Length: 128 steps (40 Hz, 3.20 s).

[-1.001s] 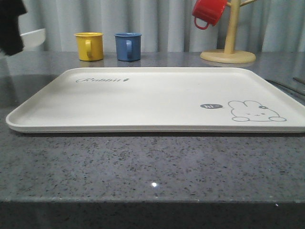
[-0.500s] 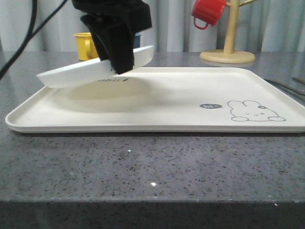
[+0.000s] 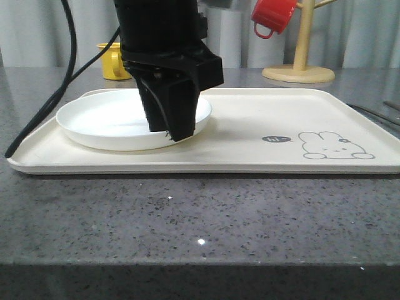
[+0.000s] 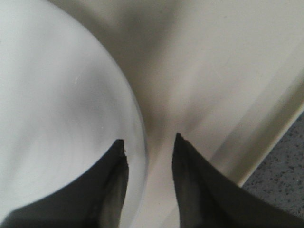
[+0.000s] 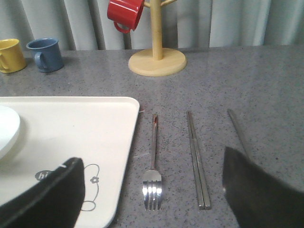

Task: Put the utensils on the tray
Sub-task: 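Lower the white plate onto the tray and open the left gripper, then withdraw the left gripper away from the tray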

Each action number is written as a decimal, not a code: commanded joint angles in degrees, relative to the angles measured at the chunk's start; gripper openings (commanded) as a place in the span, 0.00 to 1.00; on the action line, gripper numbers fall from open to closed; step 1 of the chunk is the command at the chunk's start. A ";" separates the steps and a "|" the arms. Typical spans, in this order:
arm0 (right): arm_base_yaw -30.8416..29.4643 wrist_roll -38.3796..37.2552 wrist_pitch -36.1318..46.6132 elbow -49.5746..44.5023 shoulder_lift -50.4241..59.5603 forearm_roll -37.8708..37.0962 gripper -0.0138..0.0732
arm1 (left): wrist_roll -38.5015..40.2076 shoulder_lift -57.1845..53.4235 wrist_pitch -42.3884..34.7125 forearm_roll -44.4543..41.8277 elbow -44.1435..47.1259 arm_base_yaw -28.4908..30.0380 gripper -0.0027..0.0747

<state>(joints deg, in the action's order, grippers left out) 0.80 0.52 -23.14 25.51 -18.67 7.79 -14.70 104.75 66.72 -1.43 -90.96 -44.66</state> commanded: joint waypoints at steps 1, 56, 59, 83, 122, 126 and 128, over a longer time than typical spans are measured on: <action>-0.30 0.41 4.48 2.13 -0.82 0.18 0.86 | 0.61 -2.68 2.12 0.39 -3.66 -0.41 0.42; -0.30 0.41 4.48 2.13 -0.82 0.18 0.86 | 6.67 -67.79 -45.52 5.08 56.74 33.15 0.01; -0.30 0.41 4.48 2.13 -0.82 0.18 0.86 | 6.67 -75.38 -47.24 5.18 62.07 33.15 0.01; -0.30 0.41 4.48 2.13 -0.82 0.18 0.86 | 6.67 -99.30 -52.70 6.52 71.04 33.15 0.01; -0.30 0.41 4.93 2.13 -0.82 0.18 0.67 | 6.67 -99.30 -52.91 6.52 71.26 33.15 0.01; -0.30 0.41 5.24 2.31 -1.29 0.06 0.54 | 6.67 -99.30 -52.91 6.52 71.26 33.15 0.01; -0.30 0.52 4.76 3.22 -2.57 -0.62 0.54 | 6.67 -99.30 -52.91 6.52 71.26 33.15 0.01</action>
<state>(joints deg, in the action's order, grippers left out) 0.80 0.52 -23.14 25.74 -19.07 7.89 -8.54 4.77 18.80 4.31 -18.24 -11.65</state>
